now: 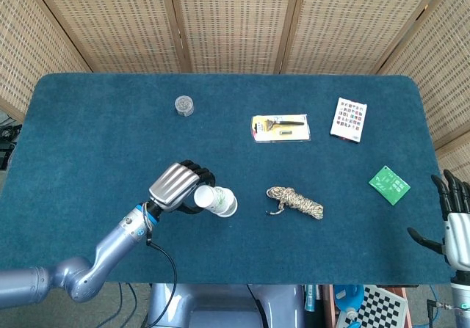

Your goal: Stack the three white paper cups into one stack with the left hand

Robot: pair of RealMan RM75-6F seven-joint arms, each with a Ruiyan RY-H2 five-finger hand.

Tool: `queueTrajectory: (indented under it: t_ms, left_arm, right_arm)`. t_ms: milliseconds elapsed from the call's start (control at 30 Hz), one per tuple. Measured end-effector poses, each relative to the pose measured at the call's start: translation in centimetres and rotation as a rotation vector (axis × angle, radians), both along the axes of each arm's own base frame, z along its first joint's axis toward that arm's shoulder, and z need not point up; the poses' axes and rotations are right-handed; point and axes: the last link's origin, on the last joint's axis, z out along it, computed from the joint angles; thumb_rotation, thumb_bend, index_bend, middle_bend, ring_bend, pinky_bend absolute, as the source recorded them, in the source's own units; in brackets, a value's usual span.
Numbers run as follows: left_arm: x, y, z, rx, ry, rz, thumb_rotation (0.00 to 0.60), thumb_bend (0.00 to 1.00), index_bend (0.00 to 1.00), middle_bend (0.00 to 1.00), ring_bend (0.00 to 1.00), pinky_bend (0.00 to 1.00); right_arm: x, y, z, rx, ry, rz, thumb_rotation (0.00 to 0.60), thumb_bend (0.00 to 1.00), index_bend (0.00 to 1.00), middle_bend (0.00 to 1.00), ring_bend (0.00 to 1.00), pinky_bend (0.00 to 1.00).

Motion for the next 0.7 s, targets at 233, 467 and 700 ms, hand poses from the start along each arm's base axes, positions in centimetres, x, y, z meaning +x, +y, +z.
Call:
queueTrajectory:
  t_ms: [233,467,700]
  left_arm:
    - [0.2,0.4,-0.7,0.018,0.023,-0.002,0.600,0.19,0.43,0.42,0.37,0.32]
    - [0.5,0.6,-1.7,0.003,0.032,0.006,0.600,0.19,0.25,0.14,0.14,0.27]
    - [0.8,0.7,-2.6,-0.017,0.034,0.011,0.600,0.19,0.00,0.00,0.00,0.14]
  right_arm:
    - [-0.1,0.0,0.2,-0.006,-0.002,-0.004,0.600,0.00,0.03,0.00,0.00,0.00]
    - [-0.2,-0.1,0.2,-0.004,-0.003,-0.009,0.600,0.00,0.03,0.00,0.00,0.00]
    - [-0.4,-0.2,0.3,-0.004,-0.005,-0.015,0.600,0.00,0.03,0.00,0.00,0.00]
